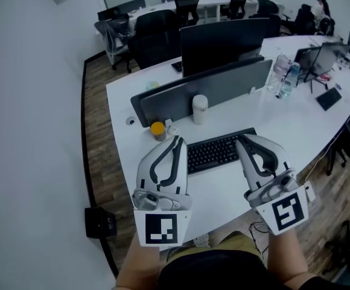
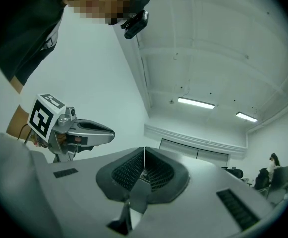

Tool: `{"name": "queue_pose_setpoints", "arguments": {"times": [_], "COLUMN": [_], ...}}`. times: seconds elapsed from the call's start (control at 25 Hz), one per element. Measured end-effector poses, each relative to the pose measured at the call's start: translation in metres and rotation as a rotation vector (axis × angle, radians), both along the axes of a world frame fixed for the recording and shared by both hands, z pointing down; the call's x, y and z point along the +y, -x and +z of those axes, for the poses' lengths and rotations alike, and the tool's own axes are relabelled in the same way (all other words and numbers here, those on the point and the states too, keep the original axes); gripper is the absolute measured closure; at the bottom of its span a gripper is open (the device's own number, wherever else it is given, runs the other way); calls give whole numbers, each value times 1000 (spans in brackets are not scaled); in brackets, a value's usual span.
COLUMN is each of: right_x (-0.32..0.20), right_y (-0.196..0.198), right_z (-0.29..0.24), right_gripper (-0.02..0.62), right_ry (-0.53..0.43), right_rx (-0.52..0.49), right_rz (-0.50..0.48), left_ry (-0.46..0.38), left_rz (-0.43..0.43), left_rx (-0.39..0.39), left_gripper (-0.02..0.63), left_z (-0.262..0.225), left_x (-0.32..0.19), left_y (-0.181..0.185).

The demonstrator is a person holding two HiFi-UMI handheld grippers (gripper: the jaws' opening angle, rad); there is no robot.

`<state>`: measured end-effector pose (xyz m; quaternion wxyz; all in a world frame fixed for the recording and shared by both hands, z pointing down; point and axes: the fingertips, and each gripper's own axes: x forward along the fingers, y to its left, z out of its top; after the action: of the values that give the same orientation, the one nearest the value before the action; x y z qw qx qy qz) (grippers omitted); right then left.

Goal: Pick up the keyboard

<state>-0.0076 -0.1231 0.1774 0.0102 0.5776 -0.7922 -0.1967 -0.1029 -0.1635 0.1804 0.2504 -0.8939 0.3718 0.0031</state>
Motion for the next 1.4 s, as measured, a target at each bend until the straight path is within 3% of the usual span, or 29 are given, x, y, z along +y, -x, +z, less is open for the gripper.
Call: {"name": "queue_pose_setpoints", "arguments": {"times": [0.68,0.92,1.12,1.16,1.24,1.32,1.4], "right_x": [-34,-56,-74,-78,-85,-91,-97], "right_y": [-28,-51,-67,-72,-85,-99,-115], "right_z": [35,48,75,80,92,107,126], "right_gripper": [561,561,553,533,427,353,336], "right_ry": [75,101,191,208,241,282,332], "right_rx": [-1,12,-30,-40,-54,-58,-66], "right_rz": [20,-22,-126,-137,-156,-172,-177], "left_ry": [41,43,142,164,219,265,311], "left_rz": [51,49,42,56,82,68,32], "left_rx": [-35,-32,-16,-15,-7,0,7], "left_gripper": [597,597,595,543,386,334,308], "left_z": [40,44,62,68,81,95,110], "left_x": [-21,-34,-48,-51,-56,-63,-71], "left_y": [-30,-55,-71,-78,-92,-102,-107]}}
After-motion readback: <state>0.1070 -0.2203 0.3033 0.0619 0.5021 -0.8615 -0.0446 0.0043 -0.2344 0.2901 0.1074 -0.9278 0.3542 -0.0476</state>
